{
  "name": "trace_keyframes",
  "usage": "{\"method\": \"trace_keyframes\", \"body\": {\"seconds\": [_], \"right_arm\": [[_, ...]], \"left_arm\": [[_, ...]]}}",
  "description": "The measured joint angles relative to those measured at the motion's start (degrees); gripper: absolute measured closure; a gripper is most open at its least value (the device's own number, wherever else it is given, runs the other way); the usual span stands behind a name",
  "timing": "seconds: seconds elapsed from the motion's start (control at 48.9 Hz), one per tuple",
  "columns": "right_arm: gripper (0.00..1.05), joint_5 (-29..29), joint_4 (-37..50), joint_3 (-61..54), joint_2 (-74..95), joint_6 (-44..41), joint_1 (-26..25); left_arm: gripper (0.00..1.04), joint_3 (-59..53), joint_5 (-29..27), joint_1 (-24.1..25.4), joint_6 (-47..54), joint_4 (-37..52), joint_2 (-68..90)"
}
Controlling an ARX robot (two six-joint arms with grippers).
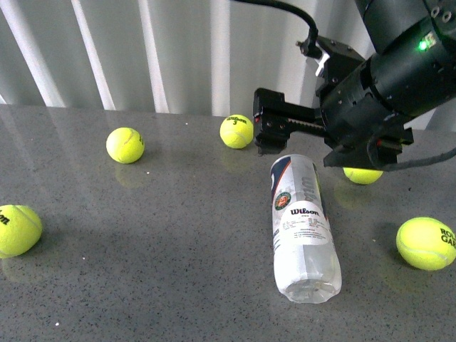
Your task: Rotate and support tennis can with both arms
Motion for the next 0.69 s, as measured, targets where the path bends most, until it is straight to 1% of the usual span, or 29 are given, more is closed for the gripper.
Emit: {"method": "trace_keyframes", "body": {"seconds": [0.061, 0.123, 0.327, 0.695], "right_arm": [[0.07, -0.66, 0.57, -0.76, 0.72, 0.74, -0.02], [0.07, 0.07, 1.51, -1.68, 1.99, 0.83, -0.28], [0.07, -0.04, 3.61, -3.54, 4.37, 1.22, -0.81], [0.07, -0.24, 7.54, -3.65, 10.47, 2.08, -1.9]], "left_arm": [[0.07, 0.0, 0.0, 0.0, 0.02, 0.0, 0.0], [0.07, 0.0, 0.0, 0.0, 0.0, 0.0, 0.0], [0.07, 0.0, 0.0, 0.0, 0.0, 0.0, 0.0], [0.07, 0.0, 0.0, 0.0, 0.02, 0.0, 0.0]]}}
